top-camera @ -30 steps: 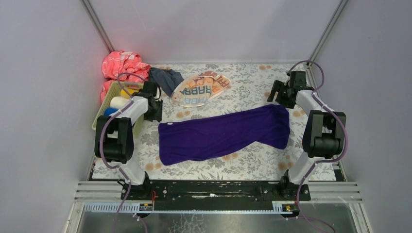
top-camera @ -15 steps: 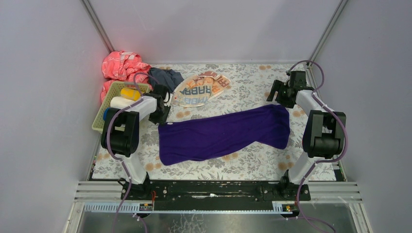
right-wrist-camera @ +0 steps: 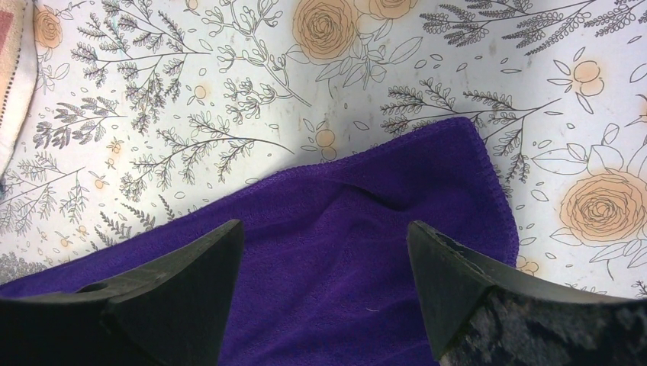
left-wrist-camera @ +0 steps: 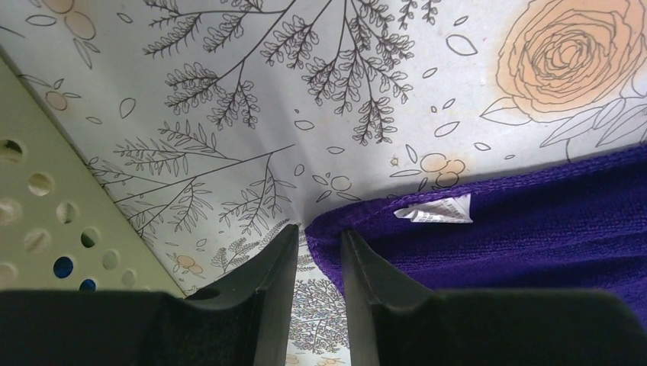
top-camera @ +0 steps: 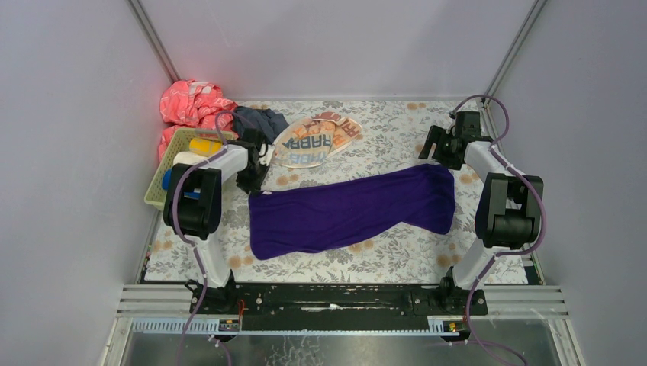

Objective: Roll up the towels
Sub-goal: Flatten out the towel at the center of the board.

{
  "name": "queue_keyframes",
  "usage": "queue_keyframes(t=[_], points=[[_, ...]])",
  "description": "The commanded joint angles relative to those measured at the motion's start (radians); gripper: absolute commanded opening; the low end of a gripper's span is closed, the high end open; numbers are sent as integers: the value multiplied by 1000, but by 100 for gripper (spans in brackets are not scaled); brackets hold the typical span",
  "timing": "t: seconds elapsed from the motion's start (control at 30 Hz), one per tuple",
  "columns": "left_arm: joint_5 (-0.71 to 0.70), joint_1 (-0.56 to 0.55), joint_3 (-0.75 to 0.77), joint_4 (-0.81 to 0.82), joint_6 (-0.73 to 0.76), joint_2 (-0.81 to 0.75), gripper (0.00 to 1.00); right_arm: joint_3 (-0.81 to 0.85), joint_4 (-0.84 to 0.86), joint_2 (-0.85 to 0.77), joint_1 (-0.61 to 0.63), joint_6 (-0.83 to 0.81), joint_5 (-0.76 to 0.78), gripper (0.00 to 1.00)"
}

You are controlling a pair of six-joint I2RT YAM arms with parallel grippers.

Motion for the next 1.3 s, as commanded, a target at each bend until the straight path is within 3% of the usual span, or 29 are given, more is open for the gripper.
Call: queue_keyframes(t=[0.0, 0.23, 0.47, 0.77, 1.03, 1.17, 1.27], points=[[118, 21, 9, 26, 26, 106, 27, 32, 34, -39, 4, -13, -28, 85], [193, 37, 49, -9, 41, 187, 24, 36, 37, -32, 4, -21, -31, 85], [252, 61, 74, -20, 46, 182, 0, 42, 30, -11, 4, -42, -18, 85], [30, 84, 128, 0, -12, 79, 0, 123, -53, 51, -20, -96, 138, 85], [-41, 87, 200, 27, -39, 98, 0, 164, -79, 147, -27, -255, 209, 79], [-73, 94, 224, 27, -57, 119, 0, 203, -85, 192, -52, -339, 182, 72], [-73, 108, 234, 30, -68, 117, 0, 255, -89, 241, -86, -394, 75, 65]])
